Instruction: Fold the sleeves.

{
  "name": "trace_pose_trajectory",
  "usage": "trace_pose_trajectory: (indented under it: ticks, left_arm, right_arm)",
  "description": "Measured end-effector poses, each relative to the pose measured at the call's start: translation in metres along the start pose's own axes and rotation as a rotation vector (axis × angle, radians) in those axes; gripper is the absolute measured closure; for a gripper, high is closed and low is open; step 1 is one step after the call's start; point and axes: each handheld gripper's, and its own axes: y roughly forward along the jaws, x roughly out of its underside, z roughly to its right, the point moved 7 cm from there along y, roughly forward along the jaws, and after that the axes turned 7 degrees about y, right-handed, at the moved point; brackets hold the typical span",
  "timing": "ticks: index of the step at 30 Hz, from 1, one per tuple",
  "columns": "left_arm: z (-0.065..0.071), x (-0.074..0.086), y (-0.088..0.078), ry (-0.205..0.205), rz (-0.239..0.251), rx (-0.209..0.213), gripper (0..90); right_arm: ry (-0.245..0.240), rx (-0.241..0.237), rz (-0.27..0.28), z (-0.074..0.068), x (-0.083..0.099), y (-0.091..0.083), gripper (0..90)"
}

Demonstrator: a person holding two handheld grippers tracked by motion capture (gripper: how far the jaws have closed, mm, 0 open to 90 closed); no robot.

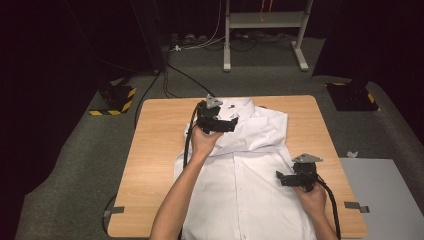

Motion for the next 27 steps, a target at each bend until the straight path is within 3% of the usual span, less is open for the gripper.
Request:
trace_pose_trajectory:
  ticks: [27]
  left_arm:
    - [-0.021,0.018,-0.04,-0.018,0.021,-0.066,7.5]
  right_arm:
    - [0.0,0.001,0.0,0.0,0.0,0.0,6.9]
